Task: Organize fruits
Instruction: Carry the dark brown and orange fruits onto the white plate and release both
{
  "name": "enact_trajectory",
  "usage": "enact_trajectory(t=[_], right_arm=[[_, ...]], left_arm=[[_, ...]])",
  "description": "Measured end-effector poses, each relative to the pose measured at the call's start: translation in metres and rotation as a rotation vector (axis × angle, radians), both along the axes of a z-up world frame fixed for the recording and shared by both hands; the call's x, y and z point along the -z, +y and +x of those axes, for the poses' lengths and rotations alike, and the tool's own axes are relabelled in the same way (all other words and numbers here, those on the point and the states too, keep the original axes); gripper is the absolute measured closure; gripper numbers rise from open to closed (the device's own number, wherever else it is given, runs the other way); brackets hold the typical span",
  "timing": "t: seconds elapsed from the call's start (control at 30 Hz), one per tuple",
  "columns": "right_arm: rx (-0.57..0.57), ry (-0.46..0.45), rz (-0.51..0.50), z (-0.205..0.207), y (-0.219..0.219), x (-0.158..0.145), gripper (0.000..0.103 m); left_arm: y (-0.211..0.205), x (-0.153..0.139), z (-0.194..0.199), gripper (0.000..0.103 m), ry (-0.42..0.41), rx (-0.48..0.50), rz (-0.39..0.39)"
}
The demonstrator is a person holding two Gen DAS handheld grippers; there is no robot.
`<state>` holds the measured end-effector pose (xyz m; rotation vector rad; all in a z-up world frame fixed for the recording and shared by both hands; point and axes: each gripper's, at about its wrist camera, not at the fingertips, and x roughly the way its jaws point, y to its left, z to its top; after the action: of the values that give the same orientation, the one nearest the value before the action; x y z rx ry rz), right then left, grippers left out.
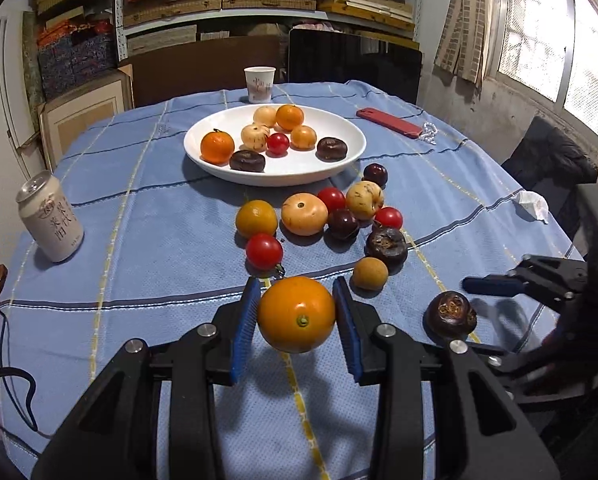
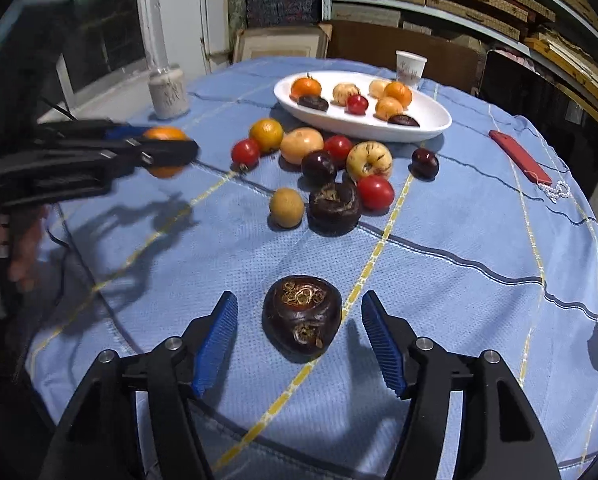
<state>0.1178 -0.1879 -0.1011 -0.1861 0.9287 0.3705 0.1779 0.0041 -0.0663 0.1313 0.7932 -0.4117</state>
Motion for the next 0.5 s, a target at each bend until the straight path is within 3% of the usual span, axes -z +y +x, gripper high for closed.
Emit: enact_trajectory(t=[0.23, 0.5], right_arm=[[0.037, -0.070, 0.039, -0.007, -0.010, -0.018, 0.060], [0.120, -0.258, 0.038, 0.025, -0.035, -0.091, 0.060]], left_arm=[[0.011, -0.014, -0.008, 0.067, -0.028, -0.008, -0.011], [-0.001, -0.062, 0.012, 0.066, -0.140, -0.006, 0.000]])
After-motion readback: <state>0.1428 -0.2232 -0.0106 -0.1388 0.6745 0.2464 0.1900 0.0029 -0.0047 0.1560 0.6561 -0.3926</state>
